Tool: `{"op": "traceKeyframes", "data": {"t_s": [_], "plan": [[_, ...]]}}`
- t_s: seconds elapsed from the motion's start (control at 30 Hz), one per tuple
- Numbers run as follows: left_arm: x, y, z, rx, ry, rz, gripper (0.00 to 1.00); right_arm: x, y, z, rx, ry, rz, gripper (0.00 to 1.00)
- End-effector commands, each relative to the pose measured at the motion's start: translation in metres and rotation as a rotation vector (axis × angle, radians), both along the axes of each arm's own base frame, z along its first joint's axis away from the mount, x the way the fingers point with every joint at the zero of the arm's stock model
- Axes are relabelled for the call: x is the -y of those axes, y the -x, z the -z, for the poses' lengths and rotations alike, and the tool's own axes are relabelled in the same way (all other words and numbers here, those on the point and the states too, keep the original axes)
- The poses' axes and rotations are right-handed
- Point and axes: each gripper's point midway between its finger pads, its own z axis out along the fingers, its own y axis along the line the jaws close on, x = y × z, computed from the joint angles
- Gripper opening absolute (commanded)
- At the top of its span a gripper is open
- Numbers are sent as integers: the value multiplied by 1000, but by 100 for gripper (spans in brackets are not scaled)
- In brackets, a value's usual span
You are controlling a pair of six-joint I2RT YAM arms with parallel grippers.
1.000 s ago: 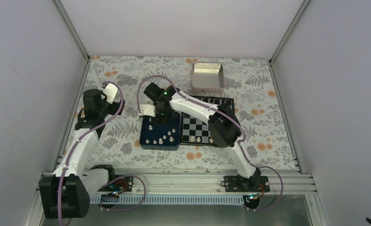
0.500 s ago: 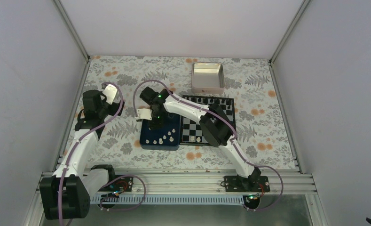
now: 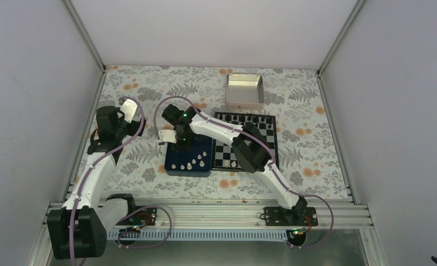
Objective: Set up the chess pieces on the board
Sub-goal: Pick up the chess piece from the storage box, then place the chess piece on the chessboard.
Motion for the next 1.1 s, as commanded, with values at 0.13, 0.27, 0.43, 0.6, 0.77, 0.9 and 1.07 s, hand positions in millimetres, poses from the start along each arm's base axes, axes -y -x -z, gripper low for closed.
{"op": "traceKeyframes", "data": {"t_s": [0.13, 0.27, 0.43, 0.6, 0.77, 0.9, 1.07], "plan": [[0, 0, -7, 32, 19, 7, 100, -7, 10, 0, -7, -3, -23, 13], [0, 0, -8, 32, 19, 7, 100, -3, 10, -16, 13, -11, -17, 5], [0, 0, -8, 32, 20, 6, 100, 17, 15, -49, 53, -20, -2, 4], [-2, 0, -8, 32, 18, -1, 100, 54, 24, -83, 78, -44, 39, 4], [-3, -1, -8, 32, 16, -5, 100, 100, 22, -103, 107, -68, 113, 4], [-4, -1, -8, 30, 13, -11, 100, 134, 30, -89, 59, -37, 152, 4], [-5, -2, -7, 26, 10, -17, 100, 154, 42, -69, 31, -26, 169, 5]]}}
